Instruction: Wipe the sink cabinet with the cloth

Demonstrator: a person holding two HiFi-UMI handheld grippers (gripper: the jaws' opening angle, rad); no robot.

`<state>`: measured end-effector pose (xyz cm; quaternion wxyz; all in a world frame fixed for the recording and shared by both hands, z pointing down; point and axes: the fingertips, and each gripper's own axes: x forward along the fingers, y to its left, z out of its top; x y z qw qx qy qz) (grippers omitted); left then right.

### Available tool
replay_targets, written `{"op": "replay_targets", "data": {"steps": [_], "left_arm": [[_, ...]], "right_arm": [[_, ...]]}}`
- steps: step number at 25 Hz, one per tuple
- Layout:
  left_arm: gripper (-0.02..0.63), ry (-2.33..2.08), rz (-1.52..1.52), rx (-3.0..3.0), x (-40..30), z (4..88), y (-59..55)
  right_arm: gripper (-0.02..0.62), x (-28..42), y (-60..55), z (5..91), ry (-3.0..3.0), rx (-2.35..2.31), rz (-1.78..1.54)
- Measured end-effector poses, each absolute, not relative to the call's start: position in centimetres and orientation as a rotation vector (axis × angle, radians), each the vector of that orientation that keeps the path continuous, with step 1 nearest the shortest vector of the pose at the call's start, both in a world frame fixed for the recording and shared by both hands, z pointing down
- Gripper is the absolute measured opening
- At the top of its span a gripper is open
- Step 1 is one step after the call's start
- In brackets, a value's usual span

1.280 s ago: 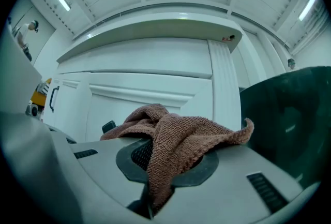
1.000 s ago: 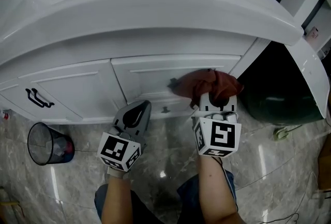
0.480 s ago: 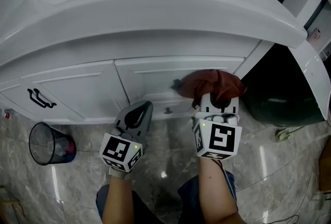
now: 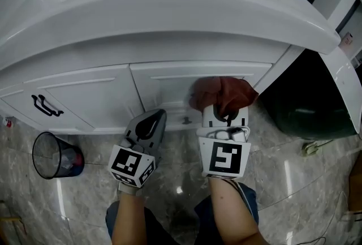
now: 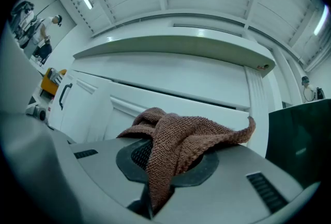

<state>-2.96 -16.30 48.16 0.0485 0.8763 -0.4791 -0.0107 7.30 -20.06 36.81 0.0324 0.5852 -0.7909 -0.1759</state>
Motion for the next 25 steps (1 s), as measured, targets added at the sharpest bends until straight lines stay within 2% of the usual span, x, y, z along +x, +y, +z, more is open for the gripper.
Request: {"op": "replay_targets", "data": {"steps": [16, 25], "left_arm": [[0.011, -1.476, -0.041, 2.652, -3.9, 48.5, -16.5], [0.011, -1.45, -0.091, 2.658, -3.0, 48.1, -17.0]], "right_arm": [[0.058, 6.1, -19.5, 36.9, -2.405, 1.769, -0.559], [0.058, 16.6, -19.4, 33.6, -2.23, 2.074, -0.543]]}}
